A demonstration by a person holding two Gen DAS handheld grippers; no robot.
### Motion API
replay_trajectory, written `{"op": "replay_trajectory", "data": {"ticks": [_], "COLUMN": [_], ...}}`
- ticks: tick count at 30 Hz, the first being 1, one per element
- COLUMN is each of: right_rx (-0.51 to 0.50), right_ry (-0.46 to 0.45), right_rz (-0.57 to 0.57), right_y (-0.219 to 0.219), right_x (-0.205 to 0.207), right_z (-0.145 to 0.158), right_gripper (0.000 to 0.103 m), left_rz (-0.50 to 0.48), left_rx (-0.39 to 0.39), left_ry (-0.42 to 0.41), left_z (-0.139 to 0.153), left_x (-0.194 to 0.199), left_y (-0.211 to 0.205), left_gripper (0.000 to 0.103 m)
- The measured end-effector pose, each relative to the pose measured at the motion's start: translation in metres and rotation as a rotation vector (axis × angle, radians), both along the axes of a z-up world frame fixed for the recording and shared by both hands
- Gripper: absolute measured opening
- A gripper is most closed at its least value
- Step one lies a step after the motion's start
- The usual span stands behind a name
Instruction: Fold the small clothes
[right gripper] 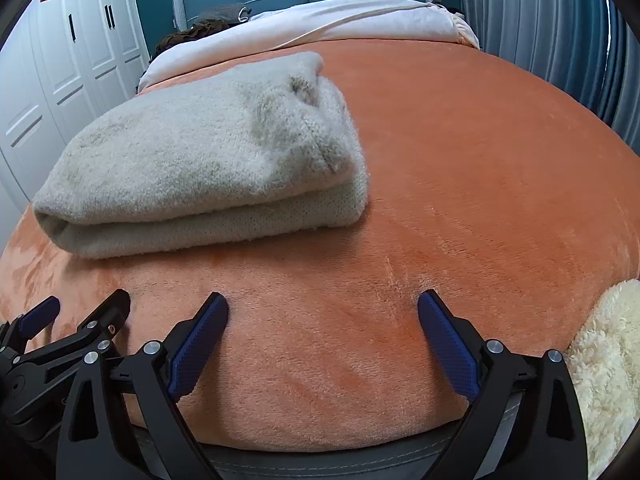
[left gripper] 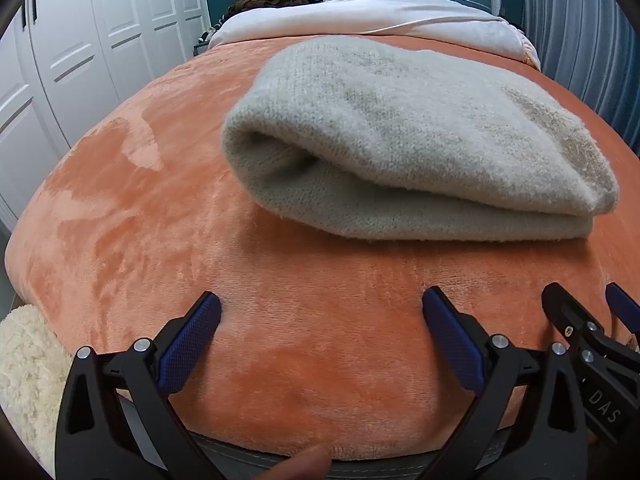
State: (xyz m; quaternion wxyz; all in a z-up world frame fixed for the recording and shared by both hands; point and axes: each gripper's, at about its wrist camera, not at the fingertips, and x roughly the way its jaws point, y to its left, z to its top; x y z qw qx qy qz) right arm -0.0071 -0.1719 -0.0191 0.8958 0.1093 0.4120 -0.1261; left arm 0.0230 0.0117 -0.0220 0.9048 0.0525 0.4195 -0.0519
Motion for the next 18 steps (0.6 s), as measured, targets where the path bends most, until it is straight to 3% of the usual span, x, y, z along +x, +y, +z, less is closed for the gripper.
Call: {"op": "replay_trajectory", "data": {"ticks": [18], "right_rx": [-0.001], "right_ry": [0.001], "right_rz": [0.001], "right_y": [-0.0003], "right_x": [0.0012], "right_z": [-0.0005], "right_gripper": [0.097], "left_rz": [0.004], "left_rx": [0.002], "left_ry": [-0.003], "left_z": [-0.0012], "left_x": [-0.0004], "left_y": [0.0018], "left_gripper": [0.098]}}
